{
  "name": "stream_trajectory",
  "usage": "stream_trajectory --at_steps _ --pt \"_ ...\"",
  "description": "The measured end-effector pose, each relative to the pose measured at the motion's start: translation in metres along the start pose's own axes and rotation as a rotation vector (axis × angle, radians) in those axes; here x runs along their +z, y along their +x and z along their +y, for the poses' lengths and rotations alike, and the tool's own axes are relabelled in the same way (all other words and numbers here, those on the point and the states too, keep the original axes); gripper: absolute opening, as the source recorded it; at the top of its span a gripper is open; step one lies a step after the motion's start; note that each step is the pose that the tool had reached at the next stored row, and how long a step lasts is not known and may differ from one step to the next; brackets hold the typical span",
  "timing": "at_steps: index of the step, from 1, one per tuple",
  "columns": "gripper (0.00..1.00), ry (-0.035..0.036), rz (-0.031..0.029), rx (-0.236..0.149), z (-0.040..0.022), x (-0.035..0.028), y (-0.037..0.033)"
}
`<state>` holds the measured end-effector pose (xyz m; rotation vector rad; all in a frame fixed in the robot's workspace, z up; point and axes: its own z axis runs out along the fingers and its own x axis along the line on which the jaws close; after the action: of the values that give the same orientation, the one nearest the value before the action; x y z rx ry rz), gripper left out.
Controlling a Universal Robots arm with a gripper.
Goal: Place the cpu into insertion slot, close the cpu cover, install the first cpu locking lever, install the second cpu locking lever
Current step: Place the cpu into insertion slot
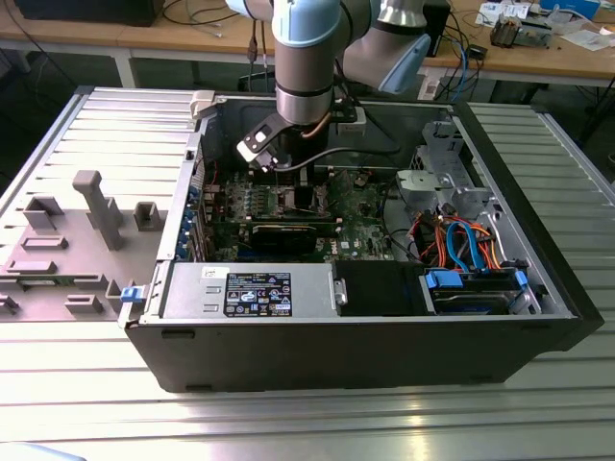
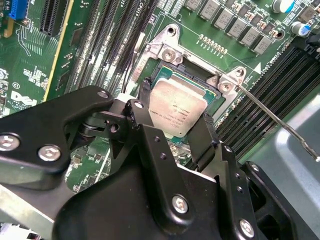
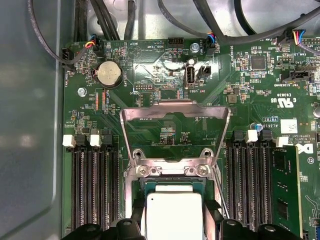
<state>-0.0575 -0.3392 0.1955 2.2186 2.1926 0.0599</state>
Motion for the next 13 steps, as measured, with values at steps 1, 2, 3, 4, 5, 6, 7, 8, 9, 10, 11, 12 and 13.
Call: stream_trajectory --at_steps 1,2,3,4,5,6,7,8,9,10,11,12,13 --pt "0.54 0.0000 0.0001 0.000 0.0000 0.0001 0.0000" --pt "0.54 -0.0004 0.0002 0.000 0.0001 0.0002 0.0000" --pt "0.54 -0.0008 0.0009 0.000 0.0001 0.0004 0.0001" --pt "0.55 -0.0015 0.0026 0.000 0.0002 0.0009 0.0004" --pt "0.61 -0.0009 0.0014 0.000 0.0002 0.0007 0.0002" --pt "0.61 -0.0002 0.0002 0.000 0.0000 0.0002 0.0000" --pt "0.68 -0.0002 0.0003 0.000 0.0000 0.0002 0.0000" --pt "0.68 -0.0001 0.0003 0.000 0.0000 0.0002 0.0000" --pt "0.68 -0.0001 0.0001 0.000 0.0000 0.0001 0.0000" --pt "0.68 0.0000 0.0000 0.000 0.0000 -0.0005 0.0000" --pt "0.68 -0.0001 0.0002 0.000 0.0001 -0.0020 0.0000" --pt "0.68 -0.0001 0.0001 0.000 0.0002 -0.0041 0.0001" --pt "0.68 -0.0001 0.0002 0.000 0.0003 -0.0067 0.0001"
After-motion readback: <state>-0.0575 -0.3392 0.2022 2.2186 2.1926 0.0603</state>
